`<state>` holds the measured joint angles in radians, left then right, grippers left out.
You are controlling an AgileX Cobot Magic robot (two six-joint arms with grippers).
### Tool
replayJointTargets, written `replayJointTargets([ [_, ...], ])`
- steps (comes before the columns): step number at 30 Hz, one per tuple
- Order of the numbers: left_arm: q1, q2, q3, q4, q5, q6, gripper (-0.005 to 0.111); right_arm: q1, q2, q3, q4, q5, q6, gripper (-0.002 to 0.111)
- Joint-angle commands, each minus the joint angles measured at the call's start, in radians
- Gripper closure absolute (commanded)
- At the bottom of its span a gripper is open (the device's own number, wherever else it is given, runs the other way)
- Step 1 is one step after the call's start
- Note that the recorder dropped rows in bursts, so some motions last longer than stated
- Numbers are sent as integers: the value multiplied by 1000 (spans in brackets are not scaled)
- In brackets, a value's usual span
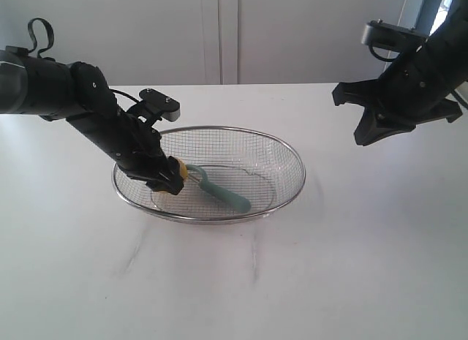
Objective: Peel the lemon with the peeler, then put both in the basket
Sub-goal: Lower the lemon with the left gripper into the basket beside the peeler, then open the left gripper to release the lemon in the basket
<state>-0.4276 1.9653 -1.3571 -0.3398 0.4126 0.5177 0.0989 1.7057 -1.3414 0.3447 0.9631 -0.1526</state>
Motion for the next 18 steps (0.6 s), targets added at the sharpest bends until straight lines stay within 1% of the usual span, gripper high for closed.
replayJointTargets([
  [1,-4,-6,-6,-5,6,5,56,-9,-8,5,-3,-4,0,108],
  [4,-4,-6,-6,-5,6,5,56,-9,-8,5,-3,-4,0,108],
  [6,-4,-6,-6,-5,6,5,53,-9,-8,5,-3,-4,0,108],
  [9,-4,-5,-6,-5,6,5,40,-9,-8,5,-3,-4,0,108],
  [11,-4,-5,-6,-5,6,5,34,-9,-8,5,-3,-4,0,108],
  [13,-4,-4,-6,-5,6,5,32,-9,-8,5,-3,-4,0,108],
  [18,-4,-4,-6,-5,6,5,32,-9,-8,5,-3,-4,0,108],
])
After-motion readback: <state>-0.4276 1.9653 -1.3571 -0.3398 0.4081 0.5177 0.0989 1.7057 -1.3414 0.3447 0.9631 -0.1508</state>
